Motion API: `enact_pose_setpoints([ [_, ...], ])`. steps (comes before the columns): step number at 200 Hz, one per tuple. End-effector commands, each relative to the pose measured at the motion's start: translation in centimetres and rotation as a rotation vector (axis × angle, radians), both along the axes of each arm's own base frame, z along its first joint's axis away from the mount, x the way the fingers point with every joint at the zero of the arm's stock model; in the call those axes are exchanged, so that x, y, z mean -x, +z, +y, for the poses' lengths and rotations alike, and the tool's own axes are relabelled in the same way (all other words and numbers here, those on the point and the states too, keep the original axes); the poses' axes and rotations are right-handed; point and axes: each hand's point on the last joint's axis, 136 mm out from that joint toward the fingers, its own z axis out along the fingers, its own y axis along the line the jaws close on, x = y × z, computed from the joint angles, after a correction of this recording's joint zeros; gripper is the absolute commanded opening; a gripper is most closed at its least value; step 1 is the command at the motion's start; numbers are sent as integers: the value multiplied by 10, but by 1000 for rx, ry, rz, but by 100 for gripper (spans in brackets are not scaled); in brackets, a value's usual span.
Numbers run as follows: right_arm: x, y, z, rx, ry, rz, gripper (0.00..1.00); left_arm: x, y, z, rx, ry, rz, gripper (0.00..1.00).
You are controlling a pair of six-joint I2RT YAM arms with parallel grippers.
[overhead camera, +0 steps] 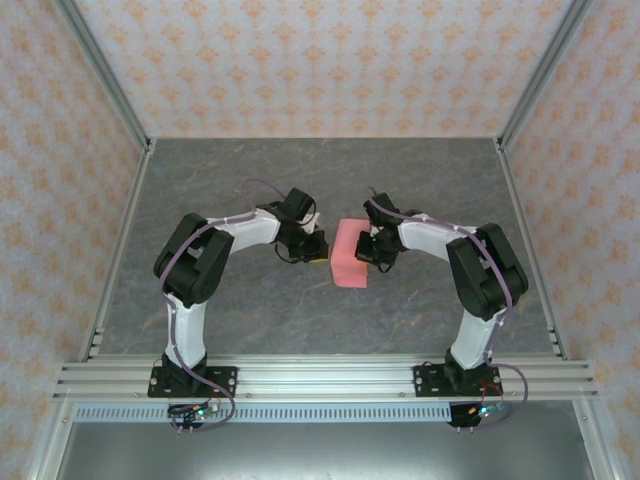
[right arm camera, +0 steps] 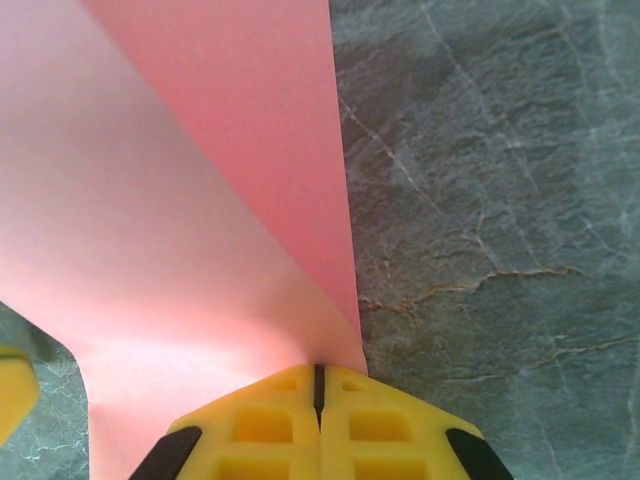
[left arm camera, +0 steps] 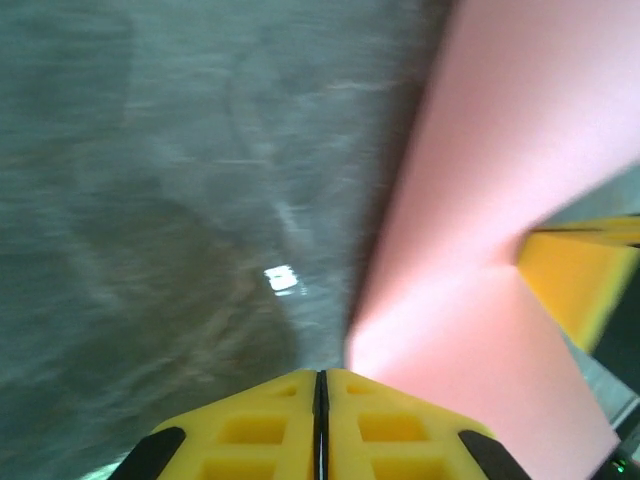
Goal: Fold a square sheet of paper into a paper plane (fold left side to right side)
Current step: First fold the square sheet of paper in half at the center of the table.
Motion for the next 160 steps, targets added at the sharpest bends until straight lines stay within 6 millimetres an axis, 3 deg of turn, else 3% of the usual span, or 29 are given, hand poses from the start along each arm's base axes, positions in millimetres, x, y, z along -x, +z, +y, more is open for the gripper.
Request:
enact_pose_setpoints([
  [1,44,-45,-36,190,7,175,5,-11,18,-35,65,-73,-56,10],
  [29,44,-45,-35,185,6,175,5,-23,6,-47,54,-70,-51,10],
  [77,43,-44,-36,190,7,172,5,-31,-13,-45,11,-68,-33,10],
  [160,50,-47,-39,202,26,195,5,-42,-29,9,-44,2,-11,10],
])
